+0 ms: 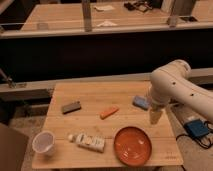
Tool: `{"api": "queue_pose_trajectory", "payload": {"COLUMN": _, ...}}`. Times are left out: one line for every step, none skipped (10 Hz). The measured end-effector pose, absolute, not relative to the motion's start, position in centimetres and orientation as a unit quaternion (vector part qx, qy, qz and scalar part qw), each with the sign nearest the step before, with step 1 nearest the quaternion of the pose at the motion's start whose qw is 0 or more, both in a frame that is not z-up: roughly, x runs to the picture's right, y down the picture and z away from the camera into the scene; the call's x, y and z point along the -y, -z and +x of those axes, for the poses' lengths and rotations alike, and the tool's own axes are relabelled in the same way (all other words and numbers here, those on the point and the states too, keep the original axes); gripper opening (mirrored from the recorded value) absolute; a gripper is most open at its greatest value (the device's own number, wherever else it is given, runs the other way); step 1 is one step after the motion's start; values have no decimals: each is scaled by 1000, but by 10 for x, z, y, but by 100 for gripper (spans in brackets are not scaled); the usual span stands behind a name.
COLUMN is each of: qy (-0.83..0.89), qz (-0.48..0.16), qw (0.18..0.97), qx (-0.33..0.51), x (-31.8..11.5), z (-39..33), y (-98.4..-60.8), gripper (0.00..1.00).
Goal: Place the bottle in the ceramic bowl
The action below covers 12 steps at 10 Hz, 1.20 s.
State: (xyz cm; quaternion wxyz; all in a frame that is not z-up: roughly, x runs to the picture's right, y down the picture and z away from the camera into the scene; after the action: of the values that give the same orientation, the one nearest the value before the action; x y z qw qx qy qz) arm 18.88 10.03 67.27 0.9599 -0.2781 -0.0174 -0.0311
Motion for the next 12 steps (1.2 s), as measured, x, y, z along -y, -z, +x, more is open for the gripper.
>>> {"api": "queue_pose_trajectory", "payload": {"qy": 37, "qz": -277, "qw": 960, "qx": 19, "x": -99, "z": 182, "y": -672, "gripper": 80}}
{"api": "queue_pose_trajectory", "payload": {"qy": 42, "qz": -276, "qw": 960, "qx": 23, "x": -99, "z": 179, "y": -671, "gripper": 80}}
{"api": "queue_pose_trajectory", "payload": {"qy": 50, "qz": -275, "qw": 960, "qx": 26, "x": -99, "z": 178, "y": -671, "gripper": 80}}
{"api": "queue_pose_trajectory", "payload": {"qy": 56, "qz": -276, "qw": 959, "qx": 33, "x": -101, "z": 166, "y": -672, "gripper": 80}}
{"api": "queue_pose_trajectory", "payload": {"qy": 59, "qz": -277, "qw": 958, "qx": 37, "x": -102, "z": 157, "y": -673, "gripper": 80}}
{"api": "queue_pose_trajectory", "payload": {"qy": 62, "qz": -277, "qw": 958, "qx": 43, "x": -103, "z": 143, "y": -675, "gripper": 80}}
{"api": "queue_pose_trajectory", "payload": {"qy": 64, "qz": -278, "qw": 957, "qx": 48, "x": -104, "z": 137, "y": -676, "gripper": 80}}
{"api": "queue_pose_trajectory", "payload": {"qy": 67, "qz": -277, "qw": 957, "qx": 51, "x": -104, "z": 133, "y": -676, "gripper": 80}}
{"api": "queue_pose_trajectory", "payload": {"qy": 73, "qz": -276, "qw": 957, "qx": 56, "x": -105, "z": 130, "y": -677, "gripper": 80}}
{"api": "queue_pose_trajectory", "payload": {"qy": 76, "qz": -276, "qw": 956, "qx": 63, "x": -109, "z": 126, "y": -678, "gripper": 80}}
{"api": "queue_pose_trajectory", "payload": {"qy": 77, "qz": -277, "qw": 955, "qx": 69, "x": -113, "z": 122, "y": -680, "gripper": 80}}
{"api": "queue_pose_trajectory", "payload": {"qy": 82, "qz": -278, "qw": 954, "qx": 79, "x": -117, "z": 108, "y": -682, "gripper": 80}}
